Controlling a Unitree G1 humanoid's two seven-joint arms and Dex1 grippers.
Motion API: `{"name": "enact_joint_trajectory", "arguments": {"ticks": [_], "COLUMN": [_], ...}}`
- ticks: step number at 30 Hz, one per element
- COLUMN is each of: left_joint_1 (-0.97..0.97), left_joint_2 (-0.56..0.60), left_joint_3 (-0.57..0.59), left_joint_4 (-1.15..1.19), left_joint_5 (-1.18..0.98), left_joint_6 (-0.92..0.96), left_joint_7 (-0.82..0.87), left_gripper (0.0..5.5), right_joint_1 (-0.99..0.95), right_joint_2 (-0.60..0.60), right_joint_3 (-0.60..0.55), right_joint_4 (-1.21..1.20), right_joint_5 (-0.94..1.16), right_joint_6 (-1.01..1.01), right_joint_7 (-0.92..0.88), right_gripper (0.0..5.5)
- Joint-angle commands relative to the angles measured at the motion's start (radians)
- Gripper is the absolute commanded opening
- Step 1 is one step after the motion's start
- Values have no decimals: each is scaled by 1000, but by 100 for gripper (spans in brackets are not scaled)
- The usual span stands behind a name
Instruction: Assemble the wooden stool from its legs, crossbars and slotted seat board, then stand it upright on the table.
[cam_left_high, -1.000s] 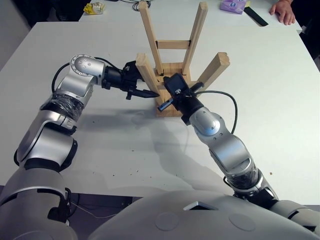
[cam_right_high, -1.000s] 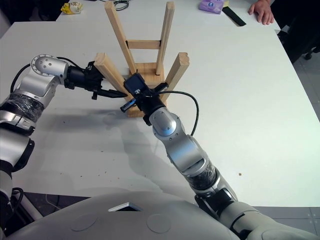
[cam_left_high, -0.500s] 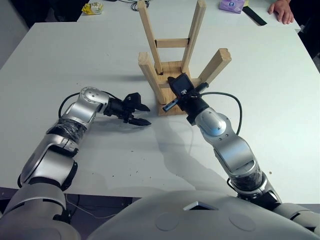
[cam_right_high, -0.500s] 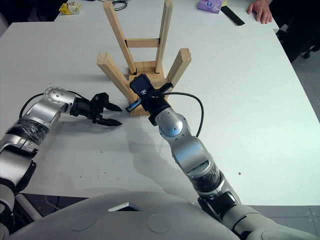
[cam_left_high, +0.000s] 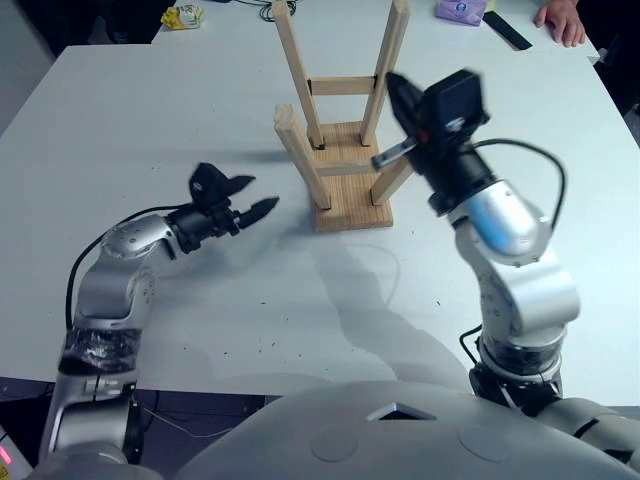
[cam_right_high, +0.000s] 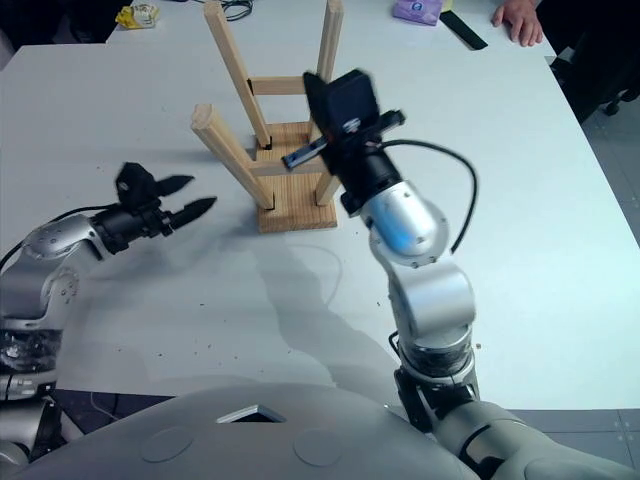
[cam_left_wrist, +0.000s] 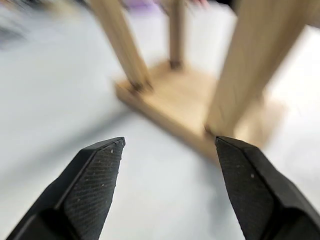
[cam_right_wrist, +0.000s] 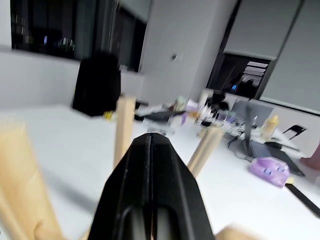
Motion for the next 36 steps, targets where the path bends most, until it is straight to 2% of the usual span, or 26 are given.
{"name": "enact_joint_trajectory", "arguments": {"ticks": [1, 4, 7, 10, 13, 16, 19, 24, 31, 36], "left_joint_1": [14, -170, -326, -387, -381, -367, -376, -394, -587, -619], "left_joint_2": [-103, -186, -297, -361, -372, -392, -400, -414, -409, -412], "left_joint_3": [244, 233, 118, -10, -131, -186, -194, -203, -62, -57], "left_joint_4": [-430, -467, -484, -443, -421, -454, -470, -456, -442, -452], "left_joint_5": [-177, -203, -141, -42, 60, 105, 130, 172, 202, 200], "left_joint_6": [147, 158, 156, 178, 196, 221, 234, 221, 133, 144], "left_joint_7": [376, 584, 741, 827, 847, 858, 852, 830, 837, 815], "left_gripper": [334, 334, 334, 334, 334, 334, 334, 334, 334, 334], "right_joint_1": [-187, -303, -312, -254, -177, -161, -199, -211, -410, -428], "right_joint_2": [56, 17, -86, -97, -96, -54, -9, -5, 63, 75], "right_joint_3": [-269, -344, -310, -219, -108, -92, -103, -73, -192, -241], "right_joint_4": [-59, 49, 210, 294, 275, 186, 134, 157, 165, 166], "right_joint_5": [243, 205, 77, 26, 0, 40, 72, 46, 105, 145], "right_joint_6": [136, 111, 22, -20, -40, -19, 4, -8, -87, -95], "right_joint_7": [50, -30, -77, -92, -81, -82, -98, -119, -169, -185], "right_gripper": [0, 0, 0, 0, 0, 0, 0, 0, 0, 0]}}
